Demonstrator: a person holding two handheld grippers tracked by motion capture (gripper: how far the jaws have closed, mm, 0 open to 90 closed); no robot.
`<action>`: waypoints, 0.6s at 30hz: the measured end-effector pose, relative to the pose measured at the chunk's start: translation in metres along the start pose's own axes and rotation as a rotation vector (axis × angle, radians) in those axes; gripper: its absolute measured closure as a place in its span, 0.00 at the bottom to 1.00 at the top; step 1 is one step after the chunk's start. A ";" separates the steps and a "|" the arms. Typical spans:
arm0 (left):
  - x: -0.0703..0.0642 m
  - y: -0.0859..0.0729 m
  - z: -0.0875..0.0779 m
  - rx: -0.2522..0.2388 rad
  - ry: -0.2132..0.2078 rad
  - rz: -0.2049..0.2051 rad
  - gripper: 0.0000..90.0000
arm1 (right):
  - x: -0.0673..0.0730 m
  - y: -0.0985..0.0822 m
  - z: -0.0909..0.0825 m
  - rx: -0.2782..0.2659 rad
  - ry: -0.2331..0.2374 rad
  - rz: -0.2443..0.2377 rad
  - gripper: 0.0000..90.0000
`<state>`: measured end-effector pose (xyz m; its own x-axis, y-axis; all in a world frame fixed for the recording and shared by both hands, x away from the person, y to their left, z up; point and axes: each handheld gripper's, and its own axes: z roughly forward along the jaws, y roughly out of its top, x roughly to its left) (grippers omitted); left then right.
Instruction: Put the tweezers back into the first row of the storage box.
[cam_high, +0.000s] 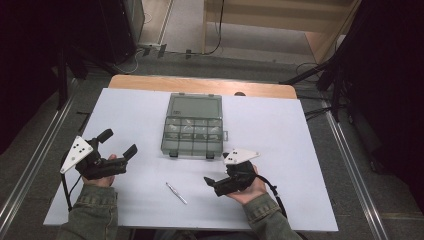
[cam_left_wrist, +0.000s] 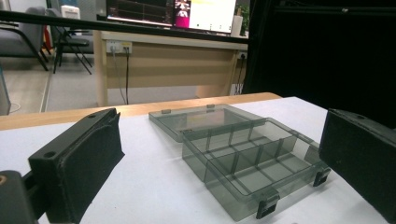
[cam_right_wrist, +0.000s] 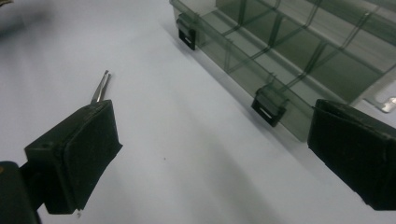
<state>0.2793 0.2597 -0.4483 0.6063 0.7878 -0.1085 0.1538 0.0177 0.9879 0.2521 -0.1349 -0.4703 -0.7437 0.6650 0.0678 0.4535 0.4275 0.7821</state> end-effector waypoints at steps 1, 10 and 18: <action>0.000 0.000 0.000 -0.001 0.000 0.001 0.00 | 0.002 0.001 0.002 0.009 0.003 -0.002 0.03; 0.000 0.000 0.000 -0.001 0.002 0.001 0.00 | 0.018 0.007 0.023 0.058 0.040 -0.035 0.03; 0.000 0.000 0.001 0.001 -0.004 -0.001 0.00 | 0.030 0.011 0.040 0.114 0.063 -0.062 0.03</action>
<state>0.2797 0.2591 -0.4485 0.6089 0.7856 -0.1098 0.1553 0.0177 0.9877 0.2543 -0.0854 -0.4841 -0.7997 0.5971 0.0633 0.4560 0.5354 0.7109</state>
